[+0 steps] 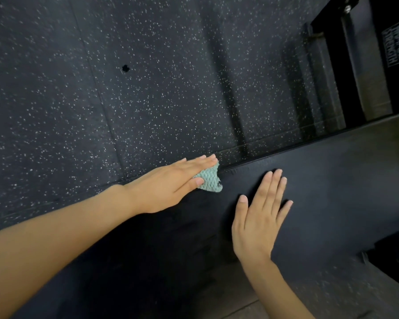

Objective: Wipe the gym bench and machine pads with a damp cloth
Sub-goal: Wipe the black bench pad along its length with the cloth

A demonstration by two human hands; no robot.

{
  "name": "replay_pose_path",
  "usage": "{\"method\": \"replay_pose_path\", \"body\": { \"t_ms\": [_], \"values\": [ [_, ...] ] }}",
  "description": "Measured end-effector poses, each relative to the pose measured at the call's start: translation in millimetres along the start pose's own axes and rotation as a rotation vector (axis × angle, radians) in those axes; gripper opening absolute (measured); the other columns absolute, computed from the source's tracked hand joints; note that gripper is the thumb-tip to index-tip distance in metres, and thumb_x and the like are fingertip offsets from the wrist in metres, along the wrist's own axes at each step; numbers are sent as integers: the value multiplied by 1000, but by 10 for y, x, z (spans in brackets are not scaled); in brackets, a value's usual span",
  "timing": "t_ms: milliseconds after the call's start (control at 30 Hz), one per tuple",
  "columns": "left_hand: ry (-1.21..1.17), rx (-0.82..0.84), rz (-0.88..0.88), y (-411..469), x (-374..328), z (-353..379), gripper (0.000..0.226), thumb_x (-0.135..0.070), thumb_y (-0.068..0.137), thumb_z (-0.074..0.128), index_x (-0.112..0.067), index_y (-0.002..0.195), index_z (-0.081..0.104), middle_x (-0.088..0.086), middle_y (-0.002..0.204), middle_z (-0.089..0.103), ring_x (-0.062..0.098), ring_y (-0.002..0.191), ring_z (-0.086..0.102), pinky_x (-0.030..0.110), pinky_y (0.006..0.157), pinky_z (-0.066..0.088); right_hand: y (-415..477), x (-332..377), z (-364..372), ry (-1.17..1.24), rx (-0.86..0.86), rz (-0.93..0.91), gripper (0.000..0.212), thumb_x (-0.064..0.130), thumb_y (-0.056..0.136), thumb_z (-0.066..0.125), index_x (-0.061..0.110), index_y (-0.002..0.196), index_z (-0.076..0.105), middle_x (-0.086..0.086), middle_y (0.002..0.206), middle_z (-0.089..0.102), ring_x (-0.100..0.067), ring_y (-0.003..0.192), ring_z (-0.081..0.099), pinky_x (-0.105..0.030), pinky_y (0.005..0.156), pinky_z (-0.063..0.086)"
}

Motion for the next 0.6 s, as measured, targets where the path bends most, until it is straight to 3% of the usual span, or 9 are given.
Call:
{"method": "replay_pose_path", "body": {
  "t_ms": [400,600],
  "values": [
    [-22,20,17,-472,295,-59,51,-43,100,22,-44,149,7,-33,156,7,-22,140,3,5,114,-1,-549,673,156,-3,16,-43,65,35,100,22,7,157,9,-7,166,2,-25,153,-3,-49,122,1],
    [-22,62,2,-854,499,-126,50,-35,105,27,-44,150,7,-38,152,6,-33,131,0,-1,109,0,-713,881,219,-15,-9,0,65,33,99,23,7,157,9,-7,166,3,-23,153,-2,-48,123,4]
  ]
}}
Point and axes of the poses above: each hand's wrist, its own y-axis towards the middle knuckle, its own z-axis out of the palm, x = y × z, the point moved 8 cm from there along y, towards the middle knuckle
